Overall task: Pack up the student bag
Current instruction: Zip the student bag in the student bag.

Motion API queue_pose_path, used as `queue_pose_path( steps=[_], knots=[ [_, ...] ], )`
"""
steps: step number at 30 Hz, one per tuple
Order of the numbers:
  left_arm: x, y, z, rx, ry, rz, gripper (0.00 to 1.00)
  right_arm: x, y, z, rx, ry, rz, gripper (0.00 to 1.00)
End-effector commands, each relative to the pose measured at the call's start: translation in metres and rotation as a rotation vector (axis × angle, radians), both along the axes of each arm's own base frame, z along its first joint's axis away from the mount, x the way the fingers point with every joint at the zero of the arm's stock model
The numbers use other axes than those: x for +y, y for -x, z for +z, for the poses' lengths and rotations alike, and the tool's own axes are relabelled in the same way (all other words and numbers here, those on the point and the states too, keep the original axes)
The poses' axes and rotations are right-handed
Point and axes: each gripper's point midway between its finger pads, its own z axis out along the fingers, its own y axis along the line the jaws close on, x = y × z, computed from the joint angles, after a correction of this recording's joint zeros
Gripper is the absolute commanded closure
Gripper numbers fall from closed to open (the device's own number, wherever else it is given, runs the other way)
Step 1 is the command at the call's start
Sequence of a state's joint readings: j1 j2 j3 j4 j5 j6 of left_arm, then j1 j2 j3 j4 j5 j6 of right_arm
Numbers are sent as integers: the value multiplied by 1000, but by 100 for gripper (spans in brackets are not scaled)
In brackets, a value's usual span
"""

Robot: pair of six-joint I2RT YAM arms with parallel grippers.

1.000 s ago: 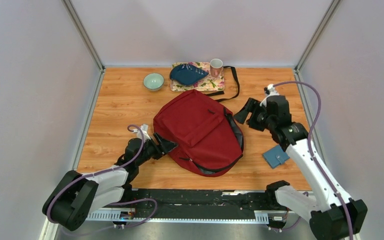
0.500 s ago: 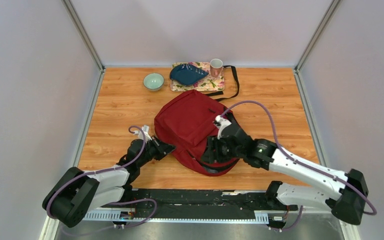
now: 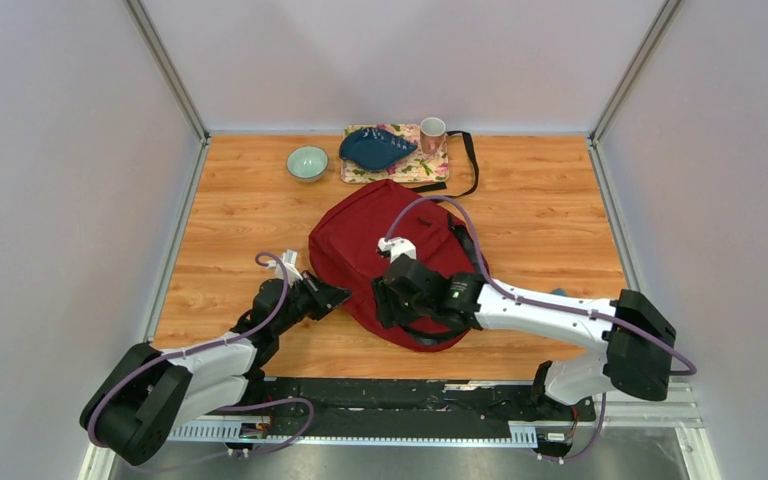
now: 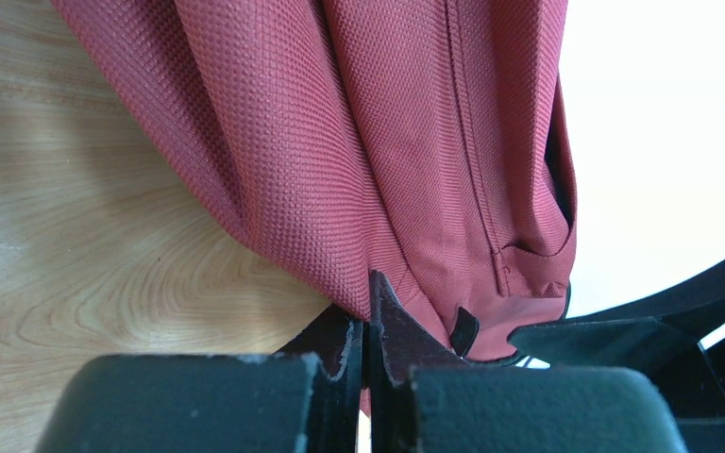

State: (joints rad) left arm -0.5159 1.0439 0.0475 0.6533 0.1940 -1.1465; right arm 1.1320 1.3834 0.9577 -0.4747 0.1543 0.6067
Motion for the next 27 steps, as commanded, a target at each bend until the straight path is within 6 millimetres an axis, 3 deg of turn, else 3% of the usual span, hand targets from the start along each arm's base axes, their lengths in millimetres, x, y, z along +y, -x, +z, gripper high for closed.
queue_pose_path(
  steps=[1, 6, 13, 22, 27],
  knots=[
    [5, 22, -16, 14, 7, -33, 100, 26, -27, 27, -118, -52, -24, 44],
    [5, 23, -17, 17, 8, -33, 100, 35, -31, 13, -105, -19, -23, 50],
    [4, 23, -15, 14, 14, -35, 100, 31, -37, -8, -99, 45, -64, 58],
    [3, 22, -12, 9, 22, -40, 100, 36, -47, -12, -119, 43, -108, 71],
    [3, 22, -13, 10, 23, -37, 100, 29, -53, -16, -138, 87, -148, 91]
  ],
)
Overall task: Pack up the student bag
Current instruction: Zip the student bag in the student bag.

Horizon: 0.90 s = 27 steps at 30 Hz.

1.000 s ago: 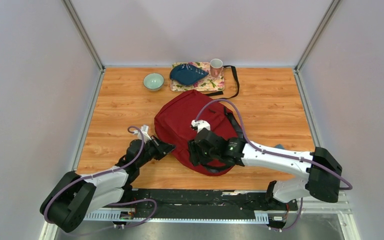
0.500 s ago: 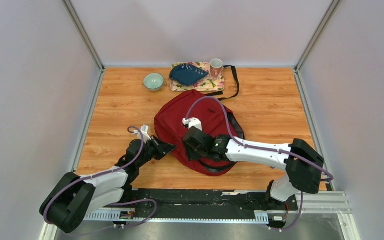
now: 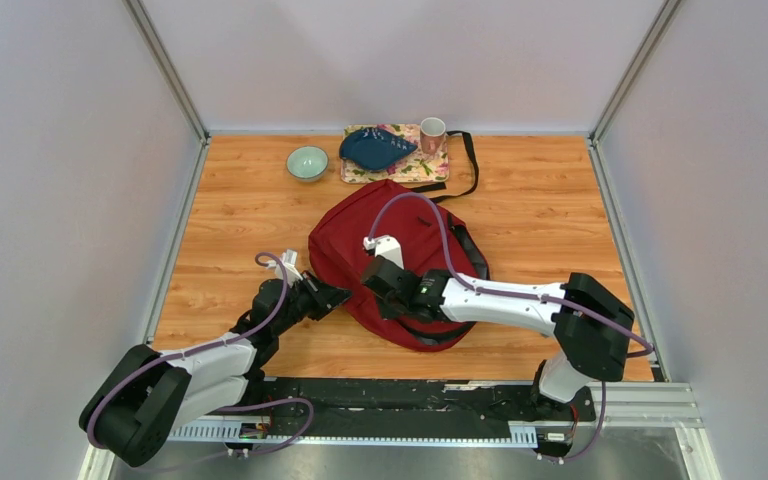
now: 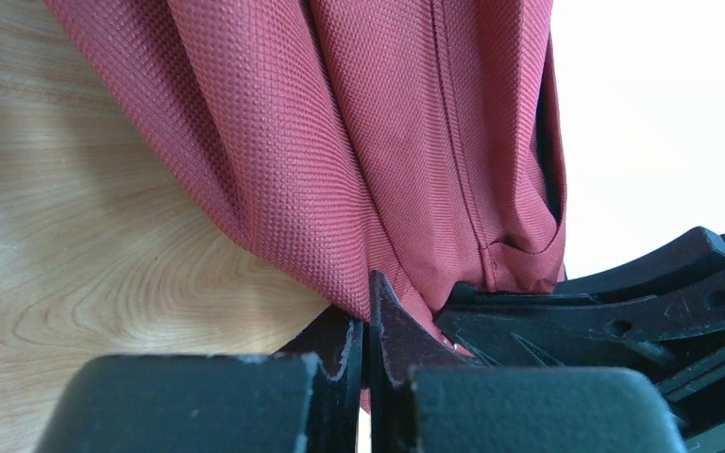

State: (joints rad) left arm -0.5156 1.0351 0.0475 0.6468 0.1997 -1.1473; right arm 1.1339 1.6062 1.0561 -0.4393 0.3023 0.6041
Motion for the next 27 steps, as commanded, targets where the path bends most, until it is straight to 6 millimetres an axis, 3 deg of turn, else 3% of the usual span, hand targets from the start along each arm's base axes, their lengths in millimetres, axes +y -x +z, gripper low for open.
queue_pose_path(
  steps=[1, 2, 7, 9, 10, 12, 13, 19, 27],
  knots=[
    [4, 21, -14, 12, 19, -32, 100, 12, -17, 21, -74, -46, -55, 95],
    [4, 21, -14, 12, 19, -32, 100, 10, -16, 19, -73, -45, -56, 100],
    [6, 21, -17, 13, 5, -23, 100, -3, -8, 39, -84, -97, -58, 100],
    [8, 20, -20, 14, -8, -13, 100, -17, -1, 35, -78, -94, -72, 100],
    [10, 20, -22, 16, -15, -9, 100, -23, 1, 44, -81, -129, -92, 100],
    [13, 19, -25, 18, -31, 7, 100, -40, 9, 33, -60, -115, -115, 100],
    [14, 19, -27, 19, -37, 13, 100, -45, 12, 40, -62, -145, -124, 100],
    [23, 14, -28, 19, -45, 44, 100, -81, 31, 26, -10, -176, -208, 100],
    [39, 8, -28, 19, -43, 90, 100, -103, 38, 28, -12, -204, -259, 100]
  ],
)
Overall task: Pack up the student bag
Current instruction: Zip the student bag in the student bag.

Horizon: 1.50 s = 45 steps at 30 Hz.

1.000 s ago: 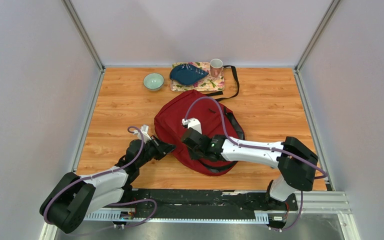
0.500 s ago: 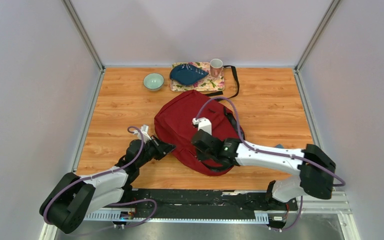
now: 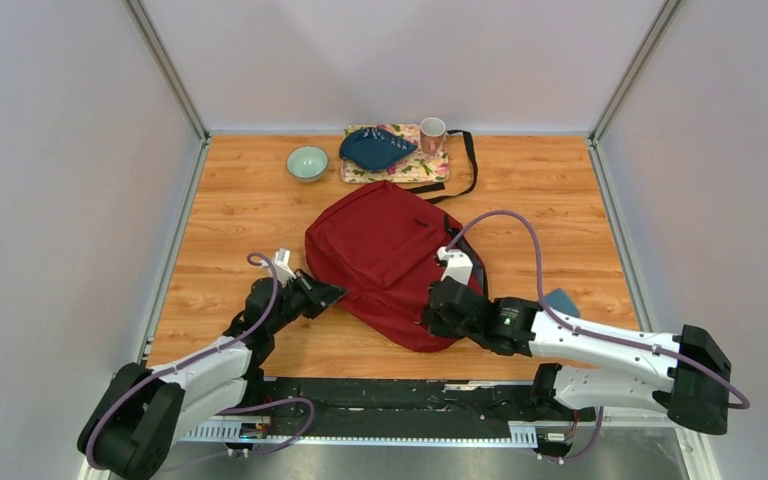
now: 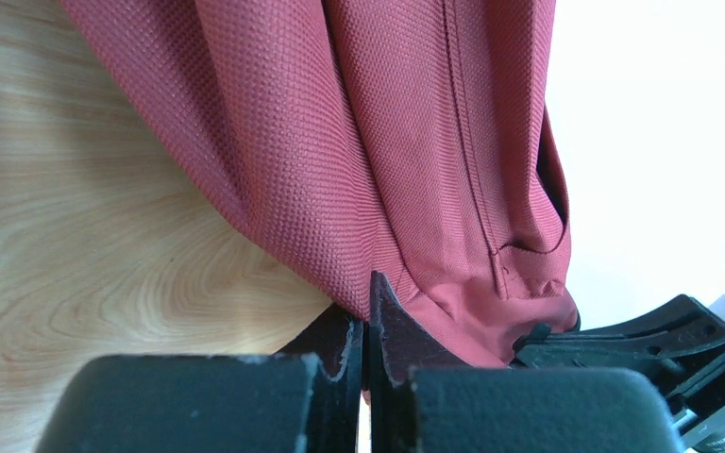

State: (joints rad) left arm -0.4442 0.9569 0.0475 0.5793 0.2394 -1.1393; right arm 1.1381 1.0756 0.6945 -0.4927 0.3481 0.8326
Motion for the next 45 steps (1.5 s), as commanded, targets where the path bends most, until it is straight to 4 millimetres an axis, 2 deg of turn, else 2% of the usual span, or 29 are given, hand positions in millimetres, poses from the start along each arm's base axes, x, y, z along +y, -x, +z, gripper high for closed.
queue_pose_path(
  steps=[1, 6, 8, 9, 10, 11, 12, 13, 14, 15, 20, 22, 25, 29, 30, 31, 33, 35, 36, 37, 38, 40, 45],
  knots=[
    [29, 10, -34, 27, -52, 74, 100, -18, -1, 2, -23, -4, -68, 100],
    [42, 10, -40, 54, -78, 96, 100, -27, -1, 4, -57, -28, -69, 100],
    [47, 10, -41, 63, -77, 103, 100, -24, -1, 15, -94, -68, -32, 100],
    [47, 11, -40, 65, -72, 93, 95, -21, 0, 19, -106, -86, -12, 100],
    [46, 10, -38, 74, -72, 83, 85, -19, 0, 23, -118, -99, 7, 100],
    [44, 12, -35, 67, -76, 55, 61, -12, 1, 31, -136, -128, 47, 100],
    [42, 12, -33, 60, -85, 36, 50, -8, 1, 36, -149, -142, 67, 100],
    [41, 9, -22, 52, -95, 24, 42, -4, 2, 40, -156, -153, 89, 100],
    [42, 8, -19, 36, -126, 16, 28, 1, 2, 44, -170, -163, 117, 100],
    [44, 7, -15, 30, -145, 22, 25, 3, 2, 46, -176, -168, 127, 100],
    [75, 1, 17, -8, -282, 155, 24, 15, 2, 57, -217, -200, 184, 100],
    [76, 2, 35, -42, -281, 159, 23, 19, 4, 57, -226, -200, 216, 100],
    [60, 7, 54, -74, -238, 68, 23, 31, 11, 64, -247, -245, 301, 100],
    [14, 29, 68, -140, -197, -196, 23, 36, 18, 66, -271, -277, 369, 100],
    [6, 33, 68, -158, -222, -240, 22, 33, 19, 61, -272, -272, 369, 100],
    [-13, 47, 66, -192, -276, -357, 23, 32, 19, 65, -286, -284, 365, 100],
    [-24, 49, 60, -227, -371, -403, 22, 25, 15, 62, -296, -275, 332, 100],
    [-48, 59, 57, -283, -460, -518, 22, 19, 13, 64, -298, -283, 297, 100],
    [-59, 60, 63, -316, -472, -551, 22, 16, 12, 62, -294, -282, 279, 100],
    [-67, 60, 55, -326, -511, -590, 21, 12, 12, 58, -287, -275, 262, 100],
    [-77, 65, 56, -348, -516, -624, 21, 9, 10, 60, -284, -294, 228, 100],
    [-92, 62, 60, -395, -513, -655, 21, 4, 10, 55, -273, -300, 195, 100],
    [-115, 70, 72, -495, -454, -737, 21, 0, 10, 52, -260, -320, 164, 100]
  ],
)
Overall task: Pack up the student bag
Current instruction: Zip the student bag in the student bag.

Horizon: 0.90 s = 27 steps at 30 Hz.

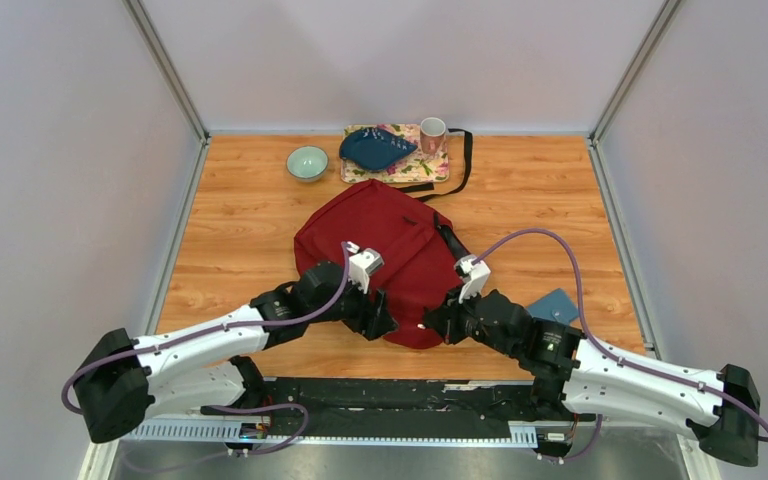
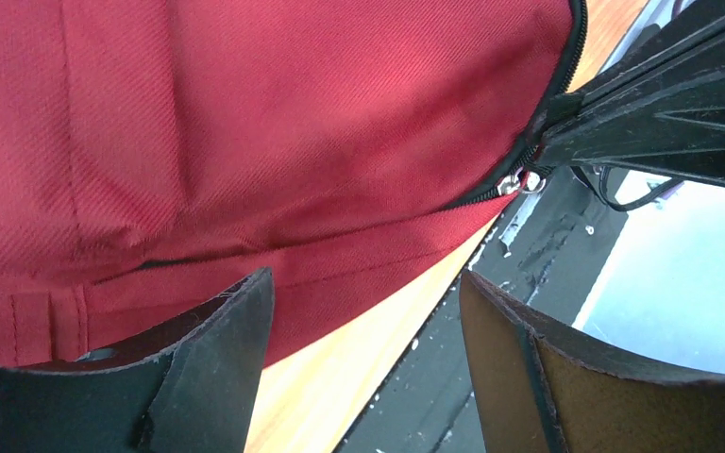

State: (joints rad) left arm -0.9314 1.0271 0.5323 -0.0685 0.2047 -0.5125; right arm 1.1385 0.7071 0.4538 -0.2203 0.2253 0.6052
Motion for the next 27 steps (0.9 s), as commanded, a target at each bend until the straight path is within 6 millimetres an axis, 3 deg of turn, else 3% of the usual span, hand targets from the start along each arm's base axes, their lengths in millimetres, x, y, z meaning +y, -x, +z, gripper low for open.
queue_pose_path(
  steps=[1, 11, 17, 21, 25, 27],
  knots=[
    [-26, -7, 35, -172, 98, -114, 20, 1, -6, 13, -6, -69, -56, 100],
    [-48, 18, 17, -242, 43, -366, 20, 3, -7, 17, -5, -77, -58, 100],
    [-52, 18, 3, -216, 18, -369, 22, 1, -7, 15, 7, -80, -68, 100],
    [-50, 15, -8, -194, -21, -351, 49, -3, -8, 12, 12, -75, -93, 100],
    [-44, 17, -18, -162, -44, -329, 88, -13, -14, 3, 24, -43, -154, 100],
    [-38, 18, -23, -159, -53, -312, 100, -19, -18, 0, 23, -28, -194, 100]
  ],
)
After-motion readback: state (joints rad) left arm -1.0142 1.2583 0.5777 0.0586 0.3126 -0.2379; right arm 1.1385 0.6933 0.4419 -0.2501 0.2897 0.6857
